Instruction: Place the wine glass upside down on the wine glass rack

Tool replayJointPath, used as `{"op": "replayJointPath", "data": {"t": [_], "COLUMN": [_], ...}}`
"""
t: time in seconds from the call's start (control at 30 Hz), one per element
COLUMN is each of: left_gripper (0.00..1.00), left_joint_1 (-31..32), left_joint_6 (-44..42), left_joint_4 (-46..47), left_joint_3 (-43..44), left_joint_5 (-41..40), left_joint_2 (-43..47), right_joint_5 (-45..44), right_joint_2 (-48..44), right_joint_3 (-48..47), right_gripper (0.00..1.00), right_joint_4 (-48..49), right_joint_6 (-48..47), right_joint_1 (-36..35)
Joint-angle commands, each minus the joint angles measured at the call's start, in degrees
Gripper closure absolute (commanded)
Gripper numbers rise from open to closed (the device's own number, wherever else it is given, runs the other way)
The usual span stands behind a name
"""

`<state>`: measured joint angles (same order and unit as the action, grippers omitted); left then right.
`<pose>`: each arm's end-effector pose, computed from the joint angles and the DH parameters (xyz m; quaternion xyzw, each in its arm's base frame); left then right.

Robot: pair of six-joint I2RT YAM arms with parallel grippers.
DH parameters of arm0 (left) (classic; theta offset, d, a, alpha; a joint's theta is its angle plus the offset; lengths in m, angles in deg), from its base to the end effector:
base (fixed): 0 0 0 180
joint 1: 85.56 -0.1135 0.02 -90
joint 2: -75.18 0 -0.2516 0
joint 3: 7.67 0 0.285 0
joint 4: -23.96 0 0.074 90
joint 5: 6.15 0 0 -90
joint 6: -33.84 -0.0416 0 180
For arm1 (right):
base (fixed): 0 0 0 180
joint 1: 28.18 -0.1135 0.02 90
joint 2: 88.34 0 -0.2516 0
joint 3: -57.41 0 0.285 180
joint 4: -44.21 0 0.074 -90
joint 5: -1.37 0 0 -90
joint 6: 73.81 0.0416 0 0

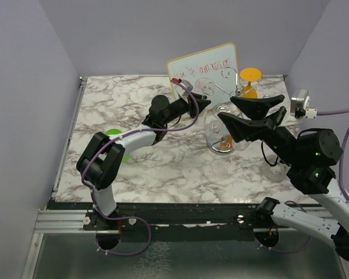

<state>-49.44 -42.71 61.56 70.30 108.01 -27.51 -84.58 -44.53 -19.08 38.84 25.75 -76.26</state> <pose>0.3480 -0.2751 0.2647 0.2803 0.5655 -0.4390 0.6395 0.1187 0.1366 0.4945 -0.2000 0.4808 0.4276 0.7389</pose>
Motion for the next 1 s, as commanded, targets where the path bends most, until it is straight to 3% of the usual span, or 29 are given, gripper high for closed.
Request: {"op": "replayJointPath", "data": {"t": [0.0, 0.4, 0.67, 0.97], "left_gripper": [1.0, 0.99, 0.72, 0.55], "left_joint_1": [0.2, 0.2, 0.3, 0.3], "left_joint_6": [-1.2, -3.1, -3.1, -3.3], "left_joint_4": [5.1, 5.3, 4.6, 2.8], "left_joint_3": [-0.9, -1.4, -2.0, -3.3], "left_joint_5": [3.4, 7.1, 8.2, 7.0], "left_joint_2": [2.7, 1.6, 0.8, 1.3], "right_joint_5": [-1.5, -2.1, -2.6, -3.1], "right_joint_2": [-0.1, 0.0, 0.0, -0.3], "right_joint_3": [0.2, 0.3, 0.3, 0.3], "right_gripper": [0.31, 0.31, 0.31, 0.31], "right_joint_4": [-0.1, -0.7, -1.0, -1.4], "right_joint_6": [0.3, 0.5, 0.6, 1.0], "right_joint_1": [-0.4, -0.4, -0.4, -0.4]}}
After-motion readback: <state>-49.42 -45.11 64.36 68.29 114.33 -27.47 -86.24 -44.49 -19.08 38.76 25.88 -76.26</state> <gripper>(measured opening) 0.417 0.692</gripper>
